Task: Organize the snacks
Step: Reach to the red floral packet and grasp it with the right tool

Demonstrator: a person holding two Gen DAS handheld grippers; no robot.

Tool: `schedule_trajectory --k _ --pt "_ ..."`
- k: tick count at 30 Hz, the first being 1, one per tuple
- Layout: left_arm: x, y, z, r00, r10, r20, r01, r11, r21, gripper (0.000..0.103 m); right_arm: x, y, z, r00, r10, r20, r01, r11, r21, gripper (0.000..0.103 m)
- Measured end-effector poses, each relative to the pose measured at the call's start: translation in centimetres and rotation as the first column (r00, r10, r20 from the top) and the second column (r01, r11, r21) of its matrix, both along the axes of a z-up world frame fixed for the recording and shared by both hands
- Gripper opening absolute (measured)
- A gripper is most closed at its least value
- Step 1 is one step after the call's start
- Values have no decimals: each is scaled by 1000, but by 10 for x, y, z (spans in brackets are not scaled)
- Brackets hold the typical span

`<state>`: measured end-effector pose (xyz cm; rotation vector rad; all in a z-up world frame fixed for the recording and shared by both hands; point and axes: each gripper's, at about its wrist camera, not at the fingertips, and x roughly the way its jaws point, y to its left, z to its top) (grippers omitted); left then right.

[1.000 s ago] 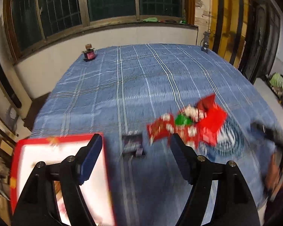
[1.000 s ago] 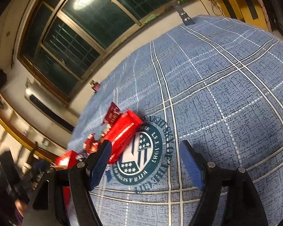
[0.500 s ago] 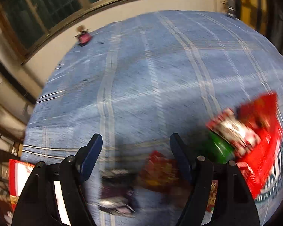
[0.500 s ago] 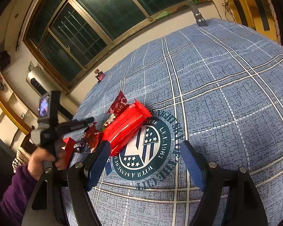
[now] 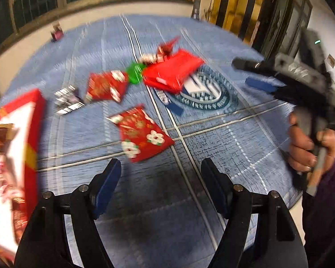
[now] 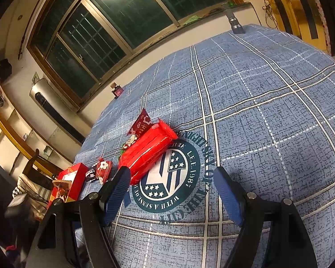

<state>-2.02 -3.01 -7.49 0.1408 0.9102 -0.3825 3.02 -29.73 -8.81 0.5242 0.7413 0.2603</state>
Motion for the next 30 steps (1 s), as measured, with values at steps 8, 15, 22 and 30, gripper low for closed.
schedule_trajectory --k 8,15,22,30 --pt "-1 59 20 988 144 61 -142 989 -31 74 -4 13 4 999 44 20 -43 998 -48 79" --pt "-14 95 20 970 233 73 -232 972 -29 74 -9 47 8 987 159 11 -158 985 -72 82" --pt "-16 111 14 958 279 72 -279 960 -5 74 5 149 17 947 316 -51 -320 933 -163 86" --pt "-15 118 12 953 299 55 -299 954 -4 74 26 214 -7 941 299 -155 -336 864 -374 57"
